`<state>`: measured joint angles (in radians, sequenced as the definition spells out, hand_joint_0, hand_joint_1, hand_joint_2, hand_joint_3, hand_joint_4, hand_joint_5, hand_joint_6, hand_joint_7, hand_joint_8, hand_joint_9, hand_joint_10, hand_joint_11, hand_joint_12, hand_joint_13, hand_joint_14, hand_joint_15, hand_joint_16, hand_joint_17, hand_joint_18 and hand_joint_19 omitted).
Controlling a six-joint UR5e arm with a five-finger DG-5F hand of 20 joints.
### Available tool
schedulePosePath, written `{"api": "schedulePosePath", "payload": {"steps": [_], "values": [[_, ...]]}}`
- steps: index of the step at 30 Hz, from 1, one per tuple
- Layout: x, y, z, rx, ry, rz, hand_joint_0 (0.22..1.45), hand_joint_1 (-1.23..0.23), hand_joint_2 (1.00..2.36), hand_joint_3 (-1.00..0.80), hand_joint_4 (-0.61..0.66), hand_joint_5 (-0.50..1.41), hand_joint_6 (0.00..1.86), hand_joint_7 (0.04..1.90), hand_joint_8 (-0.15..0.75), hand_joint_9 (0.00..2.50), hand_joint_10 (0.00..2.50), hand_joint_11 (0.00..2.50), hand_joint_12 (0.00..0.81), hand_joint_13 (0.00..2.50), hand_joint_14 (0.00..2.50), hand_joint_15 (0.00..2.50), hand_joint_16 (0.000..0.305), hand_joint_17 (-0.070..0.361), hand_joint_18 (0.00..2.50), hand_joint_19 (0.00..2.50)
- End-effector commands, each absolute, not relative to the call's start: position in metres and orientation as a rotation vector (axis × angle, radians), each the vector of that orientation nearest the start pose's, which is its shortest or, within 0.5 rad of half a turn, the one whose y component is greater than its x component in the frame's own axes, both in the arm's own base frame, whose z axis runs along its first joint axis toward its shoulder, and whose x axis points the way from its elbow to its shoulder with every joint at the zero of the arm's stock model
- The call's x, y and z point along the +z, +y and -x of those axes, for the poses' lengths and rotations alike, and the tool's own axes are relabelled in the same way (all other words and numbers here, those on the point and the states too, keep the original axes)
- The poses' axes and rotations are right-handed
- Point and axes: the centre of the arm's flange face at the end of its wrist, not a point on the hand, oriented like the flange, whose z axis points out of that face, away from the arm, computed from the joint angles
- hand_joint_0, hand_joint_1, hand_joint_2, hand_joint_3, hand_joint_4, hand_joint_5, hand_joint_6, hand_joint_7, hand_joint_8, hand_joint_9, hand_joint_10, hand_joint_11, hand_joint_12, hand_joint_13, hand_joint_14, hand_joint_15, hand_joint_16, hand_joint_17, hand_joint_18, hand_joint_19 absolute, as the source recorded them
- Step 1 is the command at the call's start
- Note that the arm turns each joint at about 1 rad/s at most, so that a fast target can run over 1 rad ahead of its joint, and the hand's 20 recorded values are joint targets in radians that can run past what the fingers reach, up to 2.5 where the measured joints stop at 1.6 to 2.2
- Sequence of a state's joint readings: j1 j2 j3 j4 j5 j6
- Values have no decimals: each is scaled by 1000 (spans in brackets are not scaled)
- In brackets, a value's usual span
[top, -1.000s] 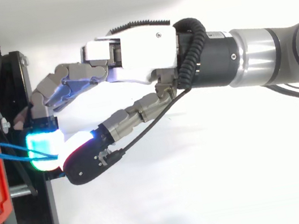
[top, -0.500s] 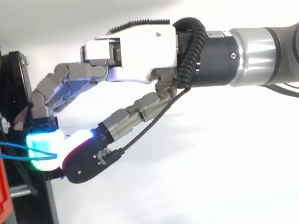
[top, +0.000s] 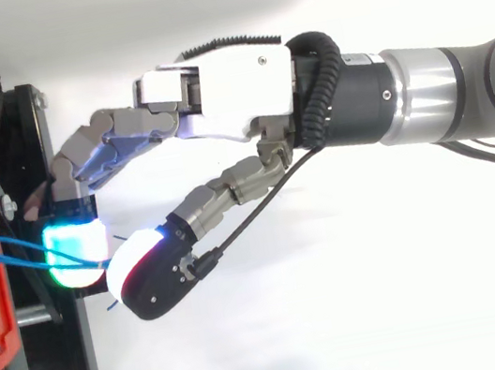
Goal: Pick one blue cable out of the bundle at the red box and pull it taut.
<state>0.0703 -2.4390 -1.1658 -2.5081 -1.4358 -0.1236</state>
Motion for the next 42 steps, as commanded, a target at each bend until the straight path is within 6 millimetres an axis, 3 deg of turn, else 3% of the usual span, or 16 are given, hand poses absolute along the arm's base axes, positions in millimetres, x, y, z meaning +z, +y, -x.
{"api": "schedulePosePath", "payload": {"steps": [1, 14, 22, 31, 34, 37, 42], "values": [[180, -91, -798, 1151, 1083, -1046, 558, -797, 1002, -474, 199, -163, 878, 889, 359, 547, 5, 314, 385, 473, 8, 221, 57, 128, 495, 285], [180, -91, -798, 1152, 1082, -1047, 619, -843, 1018, -182, 82, -169, 945, 963, 360, 597, 6, 392, 382, 526, 9, 228, 55, 124, 568, 288], [182, -88, -799, 1156, 1080, -1045, 613, -814, 1019, -107, 39, -157, 947, 1012, 374, 627, 8, 389, 389, 541, 9, 240, 56, 127, 589, 292], [201, -87, -793, 1144, 1108, -1064, 670, -877, 1018, -189, 14, -165, 949, 963, 362, 618, 7, 400, 381, 549, 9, 235, 55, 123, 603, 274], [200, -91, -790, 1126, 1131, -1087, 686, -918, 1016, -242, 20, -167, 946, 977, 363, 619, 7, 399, 380, 558, 9, 236, 55, 123, 615, 268], [197, -94, -786, 1115, 1158, -1109, 712, -947, 1012, -327, 27, -166, 945, 958, 360, 622, 7, 414, 382, 570, 9, 231, 55, 123, 634, 259], [213, -97, -781, 1111, 1181, -1108, 758, -970, 1000, -498, 80, -167, 938, 981, 361, 633, 7, 407, 381, 588, 8, 224, 55, 123, 662, 252]]}}
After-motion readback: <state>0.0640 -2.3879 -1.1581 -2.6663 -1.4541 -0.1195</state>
